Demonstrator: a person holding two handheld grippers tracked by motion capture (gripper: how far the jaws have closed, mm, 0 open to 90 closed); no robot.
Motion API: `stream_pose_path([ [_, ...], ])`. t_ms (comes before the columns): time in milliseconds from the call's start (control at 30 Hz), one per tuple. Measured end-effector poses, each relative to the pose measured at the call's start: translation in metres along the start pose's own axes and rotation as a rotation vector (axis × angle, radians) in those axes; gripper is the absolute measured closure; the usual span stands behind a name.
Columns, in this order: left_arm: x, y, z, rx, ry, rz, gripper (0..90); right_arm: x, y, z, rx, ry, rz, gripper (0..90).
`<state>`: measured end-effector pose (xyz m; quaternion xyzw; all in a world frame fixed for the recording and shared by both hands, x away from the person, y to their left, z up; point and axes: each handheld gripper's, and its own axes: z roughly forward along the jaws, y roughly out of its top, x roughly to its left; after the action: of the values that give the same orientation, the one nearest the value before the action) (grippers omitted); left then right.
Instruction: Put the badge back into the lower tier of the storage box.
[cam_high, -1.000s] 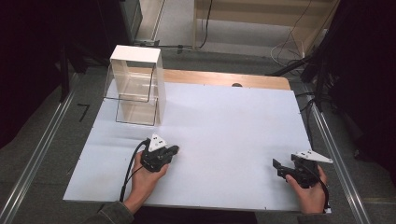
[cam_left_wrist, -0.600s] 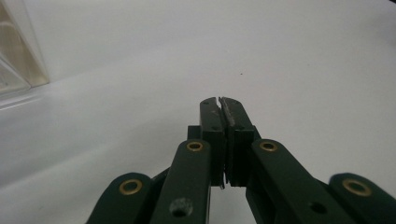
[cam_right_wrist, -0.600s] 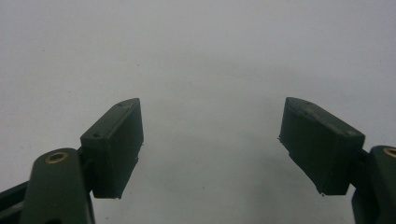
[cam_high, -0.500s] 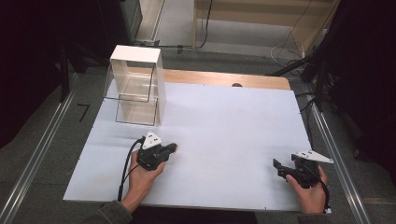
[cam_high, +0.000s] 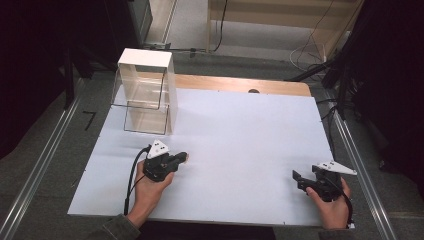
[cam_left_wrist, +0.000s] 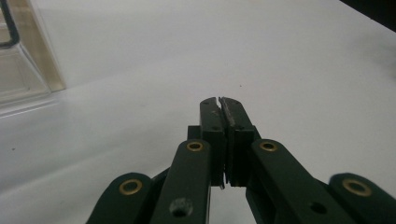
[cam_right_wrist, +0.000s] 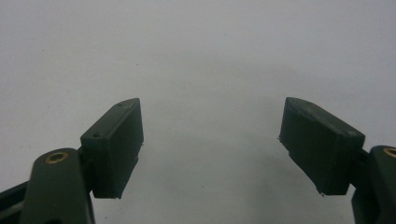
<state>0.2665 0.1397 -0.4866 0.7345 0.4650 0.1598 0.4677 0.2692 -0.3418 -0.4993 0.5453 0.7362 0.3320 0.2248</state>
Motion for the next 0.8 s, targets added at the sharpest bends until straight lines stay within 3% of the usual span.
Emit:
stream_pose_path([
  [800, 0.009, 0.005, -0.013, -0.038, 0.016, -0.033, 89.7, 0.0, 0.0, 0.0, -0.001, -0.001, -0.002, 20.1],
])
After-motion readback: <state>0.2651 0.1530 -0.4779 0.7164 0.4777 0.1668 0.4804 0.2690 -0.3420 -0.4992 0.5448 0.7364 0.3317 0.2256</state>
